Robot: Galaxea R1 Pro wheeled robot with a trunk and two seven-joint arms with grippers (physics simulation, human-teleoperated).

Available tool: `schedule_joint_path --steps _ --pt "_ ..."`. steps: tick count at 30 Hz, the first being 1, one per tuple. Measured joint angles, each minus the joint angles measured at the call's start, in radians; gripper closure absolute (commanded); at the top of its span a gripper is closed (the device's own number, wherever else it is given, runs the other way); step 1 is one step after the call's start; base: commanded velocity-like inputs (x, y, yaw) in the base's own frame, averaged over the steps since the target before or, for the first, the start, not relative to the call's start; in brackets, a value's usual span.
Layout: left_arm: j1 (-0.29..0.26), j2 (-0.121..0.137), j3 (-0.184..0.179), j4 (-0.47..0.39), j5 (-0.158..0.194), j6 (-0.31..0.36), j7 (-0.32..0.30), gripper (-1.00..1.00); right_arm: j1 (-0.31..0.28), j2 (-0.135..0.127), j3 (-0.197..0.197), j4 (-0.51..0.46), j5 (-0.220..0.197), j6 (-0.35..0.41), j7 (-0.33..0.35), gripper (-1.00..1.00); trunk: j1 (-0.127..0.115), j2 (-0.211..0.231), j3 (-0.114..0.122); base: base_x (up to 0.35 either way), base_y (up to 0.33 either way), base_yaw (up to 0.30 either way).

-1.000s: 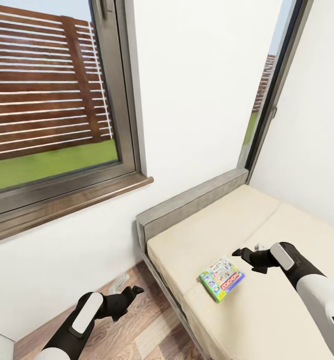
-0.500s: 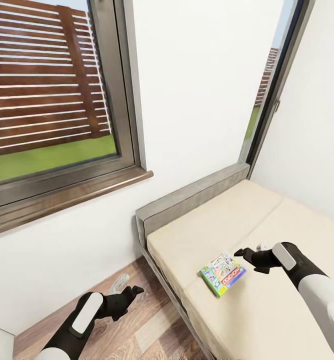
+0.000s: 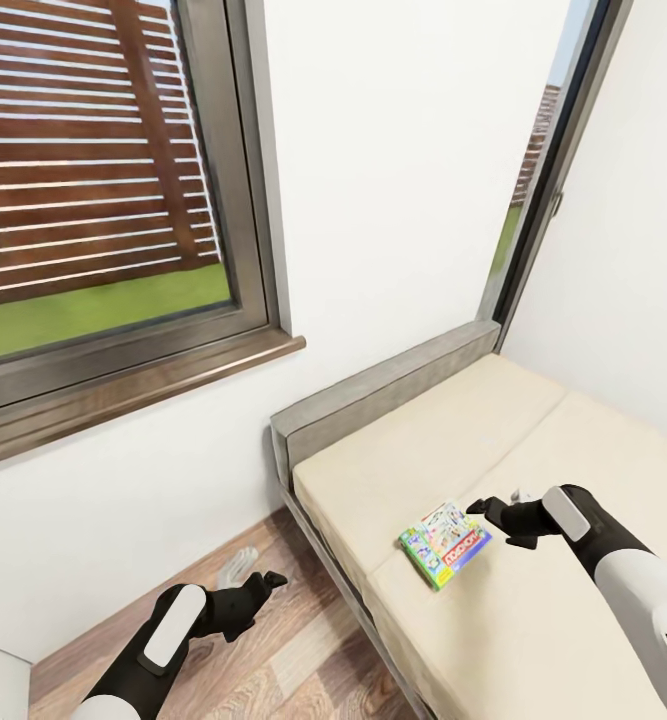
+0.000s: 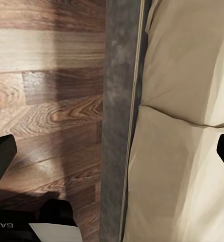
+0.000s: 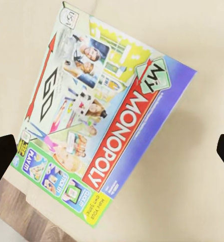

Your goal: Put all the toys in the child's room - the three board games (two on the bed and one on the table), the two jigsaw puzzles on the table, and the tennis ball on the table - inside the toy box on the table in the child's room.

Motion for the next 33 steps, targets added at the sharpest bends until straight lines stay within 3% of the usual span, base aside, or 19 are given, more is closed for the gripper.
schedule_joint_path --steps 3,33 --pt "0.0 0.0 0.0 0.0 0.0 0.0 0.0 -1.0 0.0 0.001 0.001 0.0 0.0 0.0 0.001 -1.0 0.0 0.0 -0.001 0.0 0.0 0.0" --pt "0.0 0.0 0.0 0.0 0.0 0.0 0.0 -1.0 -0.001 -0.001 0.004 -0.005 -0.001 0.001 0.007 -1.0 0.115 -0.21 -0.096 0.0 0.0 0.0"
